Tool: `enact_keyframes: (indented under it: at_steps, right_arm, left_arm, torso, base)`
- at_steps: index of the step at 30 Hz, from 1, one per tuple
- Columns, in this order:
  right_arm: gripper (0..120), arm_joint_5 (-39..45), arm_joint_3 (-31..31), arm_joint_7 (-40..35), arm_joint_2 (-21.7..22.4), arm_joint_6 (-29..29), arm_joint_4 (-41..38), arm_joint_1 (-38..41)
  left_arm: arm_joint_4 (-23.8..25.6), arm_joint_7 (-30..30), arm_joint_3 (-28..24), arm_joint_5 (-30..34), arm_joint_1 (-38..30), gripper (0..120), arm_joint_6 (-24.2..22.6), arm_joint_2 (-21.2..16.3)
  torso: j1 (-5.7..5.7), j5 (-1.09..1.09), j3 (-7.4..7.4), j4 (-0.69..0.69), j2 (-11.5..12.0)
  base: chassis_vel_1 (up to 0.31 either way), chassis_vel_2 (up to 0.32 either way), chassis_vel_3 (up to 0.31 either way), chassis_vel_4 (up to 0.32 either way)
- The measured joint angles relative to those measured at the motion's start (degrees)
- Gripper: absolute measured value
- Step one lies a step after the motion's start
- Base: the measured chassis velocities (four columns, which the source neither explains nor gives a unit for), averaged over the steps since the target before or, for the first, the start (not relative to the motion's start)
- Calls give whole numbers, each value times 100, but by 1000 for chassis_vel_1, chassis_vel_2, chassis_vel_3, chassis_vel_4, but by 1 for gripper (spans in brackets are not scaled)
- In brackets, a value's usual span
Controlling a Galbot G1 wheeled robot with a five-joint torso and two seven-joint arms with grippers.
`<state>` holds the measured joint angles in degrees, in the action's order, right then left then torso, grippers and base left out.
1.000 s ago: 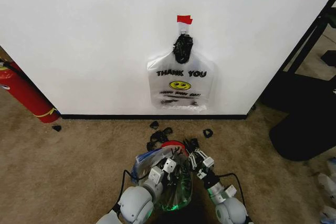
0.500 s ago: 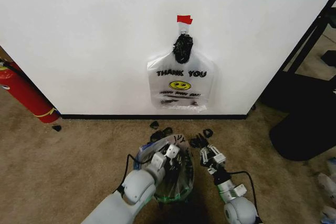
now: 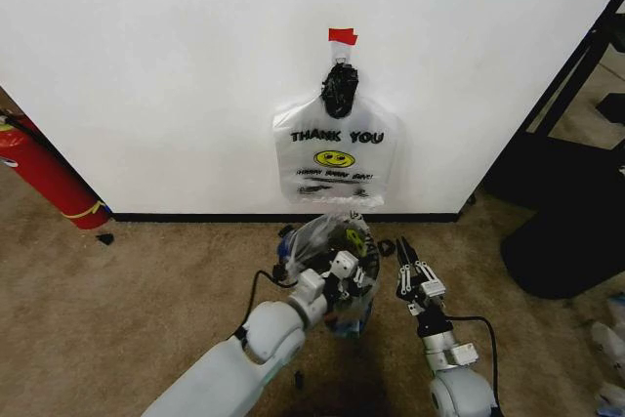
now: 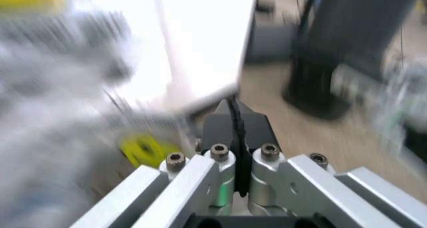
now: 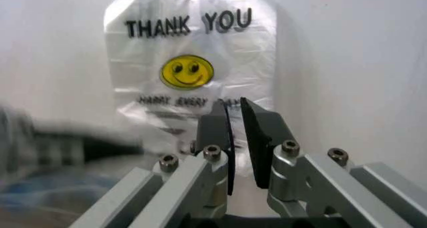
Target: Pick up the garbage bag from the wall and place it over the trash bin.
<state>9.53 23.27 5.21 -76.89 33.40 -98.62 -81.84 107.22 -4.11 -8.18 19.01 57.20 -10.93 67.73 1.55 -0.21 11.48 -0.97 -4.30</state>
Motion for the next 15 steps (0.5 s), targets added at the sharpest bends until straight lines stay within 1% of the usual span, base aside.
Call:
enact_keyframes:
  at_steps: [1, 3, 4, 5, 6, 10, 11, 12, 13, 14, 15]
  right_arm:
    - [0, 130, -16, 108, -45, -18, -73, -11]
    - [0, 178, -4, 168, -89, -75, -206, -62]
    - [0, 178, -4, 168, -89, -75, -206, -62]
    - [0, 163, 22, 130, -118, -108, -321, -112]
    - [0, 100, 44, 2, -144, -145, -448, -163]
    - [0, -87, 192, -356, -246, -55, -817, -351]
    - [0, -87, 192, -356, -246, -55, -817, -351]
    - [0, -141, 259, -381, -271, -20, -901, -398]
    - [0, -220, 412, -397, -321, 59, -1077, -508]
    - [0, -271, 588, -405, -370, 113, -1270, -658]
    - [0, -282, 745, -418, -411, 113, -1484, -830]
  left_arm:
    - [254, -39, 324, -207, 270, 0, 404, 20]
    - [544, 32, 781, -552, 660, 0, 867, 103]
    - [544, 32, 781, -552, 660, 0, 867, 103]
    - [683, 137, 1022, -667, 890, 1, 1094, 151]
    - [805, 258, 1221, -706, 1108, 6, 1333, 189]
    - [1183, 460, 1842, -725, 1662, 23, 1828, 304]
    - [1183, 460, 1842, -725, 1662, 23, 1828, 304]
    - [1243, 466, 1980, -725, 1743, 24, 1895, 329]
    - [1389, 465, 2324, -732, 1926, 31, 2027, 398]
    - [1541, 401, 2721, -746, 2132, 36, 2190, 496]
    - [1639, 355, 2992, -773, 2266, 39, 2295, 562]
  torso:
    - [0, -1, 0, 0, 0]
    - [0, -1, 0, -1, 0]
    - [0, -1, 0, -1, 0]
    - [0, -1, 0, 0, 0]
    - [0, -1, 0, 1, 0]
    - [0, -1, 0, -2, 0]
    - [0, -1, 0, -2, 0]
    - [0, -1, 0, 0, 0]
    - [0, -1, 0, -2, 0]
    - [0, -2, -1, 1, 0]
    - [0, -1, 0, -1, 0]
  base:
    - [0, 0, 0, 0]
    - [0, 0, 0, 0]
    - [0, 0, 0, 0]
    - [0, 0, 0, 0]
    - [0, 0, 0, 0]
    - [0, 0, 0, 0]
    - [0, 0, 0, 0]
    - [0, 0, 0, 0]
    - [0, 0, 0, 0]
    - [0, 0, 0, 0]
    - [0, 0, 0, 0]
